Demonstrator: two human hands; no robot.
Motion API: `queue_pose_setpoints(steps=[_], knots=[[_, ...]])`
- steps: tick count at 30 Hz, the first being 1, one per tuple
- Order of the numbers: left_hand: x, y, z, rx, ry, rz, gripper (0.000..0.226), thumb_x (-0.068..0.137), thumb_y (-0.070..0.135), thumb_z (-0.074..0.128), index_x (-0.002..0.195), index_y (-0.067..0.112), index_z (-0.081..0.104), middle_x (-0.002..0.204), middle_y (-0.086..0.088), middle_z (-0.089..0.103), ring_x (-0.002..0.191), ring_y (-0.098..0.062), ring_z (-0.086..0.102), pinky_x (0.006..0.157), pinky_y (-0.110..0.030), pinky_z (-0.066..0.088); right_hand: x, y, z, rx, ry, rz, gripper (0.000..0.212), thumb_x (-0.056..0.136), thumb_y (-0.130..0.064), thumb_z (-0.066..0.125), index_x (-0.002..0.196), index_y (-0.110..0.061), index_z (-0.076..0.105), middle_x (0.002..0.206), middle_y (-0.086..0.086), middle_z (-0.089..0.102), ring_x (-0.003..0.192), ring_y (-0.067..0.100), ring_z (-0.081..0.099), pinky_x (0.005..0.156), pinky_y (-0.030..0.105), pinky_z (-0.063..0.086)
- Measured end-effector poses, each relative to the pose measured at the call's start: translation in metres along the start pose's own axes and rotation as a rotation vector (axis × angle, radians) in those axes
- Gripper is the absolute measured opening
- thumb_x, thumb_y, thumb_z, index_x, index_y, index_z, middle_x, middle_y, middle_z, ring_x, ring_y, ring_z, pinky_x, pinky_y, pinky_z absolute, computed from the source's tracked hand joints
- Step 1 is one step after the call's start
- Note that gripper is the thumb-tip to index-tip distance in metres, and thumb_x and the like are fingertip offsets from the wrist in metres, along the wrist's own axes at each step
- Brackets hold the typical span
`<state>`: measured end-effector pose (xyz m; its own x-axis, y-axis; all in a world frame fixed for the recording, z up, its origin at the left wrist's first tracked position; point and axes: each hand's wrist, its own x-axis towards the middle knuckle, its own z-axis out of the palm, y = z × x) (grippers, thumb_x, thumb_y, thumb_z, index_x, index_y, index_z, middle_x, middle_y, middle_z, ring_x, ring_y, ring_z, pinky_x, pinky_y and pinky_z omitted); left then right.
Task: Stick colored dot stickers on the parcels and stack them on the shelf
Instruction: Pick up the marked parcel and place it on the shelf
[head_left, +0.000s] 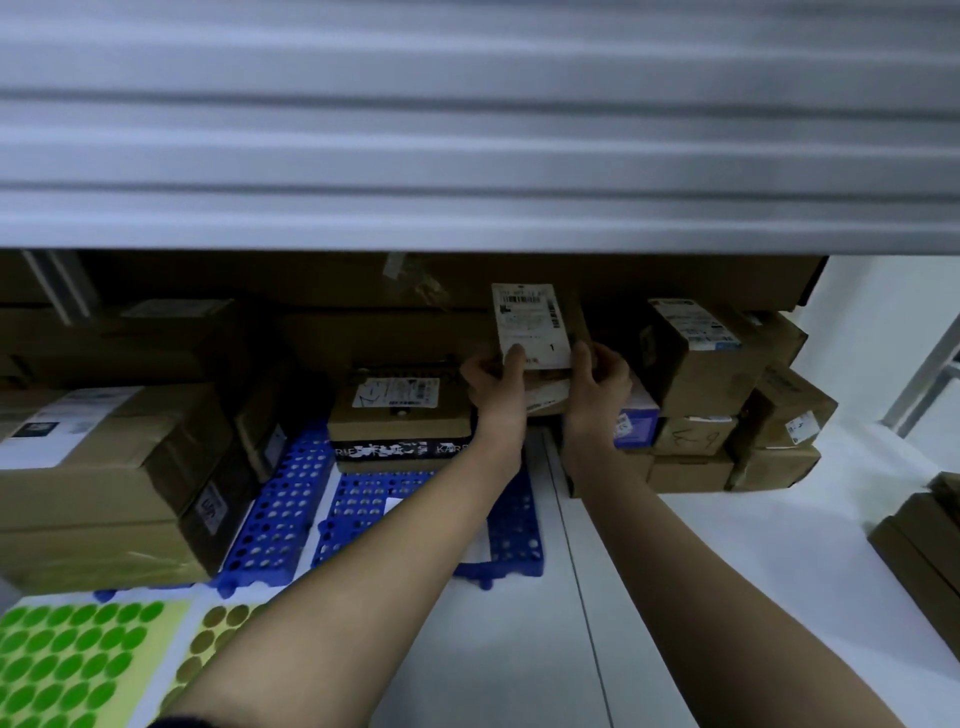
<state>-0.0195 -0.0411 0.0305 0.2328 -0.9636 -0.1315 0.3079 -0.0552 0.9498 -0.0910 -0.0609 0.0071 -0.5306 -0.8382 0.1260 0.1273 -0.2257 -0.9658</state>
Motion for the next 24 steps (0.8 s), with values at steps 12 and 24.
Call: queue_pose_setpoints(steps=[12,24], knots=[[0.002,0.018,-0.138,-0.074,-0.098,-0.132,0.046,0.088,0.047,0.058,0.127,0.024,0.046,0.114,-0.004,0.066,0.102,-0.022,0.064,0.082,-0.037,0.053,-0.097,0.023,0.055,0.065,-0.129,0.078,0.022,0.095,-0.025,0.056,0.116,-0.026,0.049,0.115,0.001,0.058,0.103,0.013,0.061,0.08,0.023,0.053],[-0.024,0.015,-0.24,-0.057,-0.1,-0.191,0.03,0.085,0.034,0.062,0.11,0.02,0.055,0.109,-0.007,0.067,0.102,-0.021,0.062,0.081,-0.037,0.052,-0.15,0.03,0.068,-0.043,-0.517,0.341,0.067,0.08,-0.063,0.056,0.138,-0.033,0.039,0.128,-0.001,0.057,0.109,0.018,0.059,0.092,0.034,0.049]])
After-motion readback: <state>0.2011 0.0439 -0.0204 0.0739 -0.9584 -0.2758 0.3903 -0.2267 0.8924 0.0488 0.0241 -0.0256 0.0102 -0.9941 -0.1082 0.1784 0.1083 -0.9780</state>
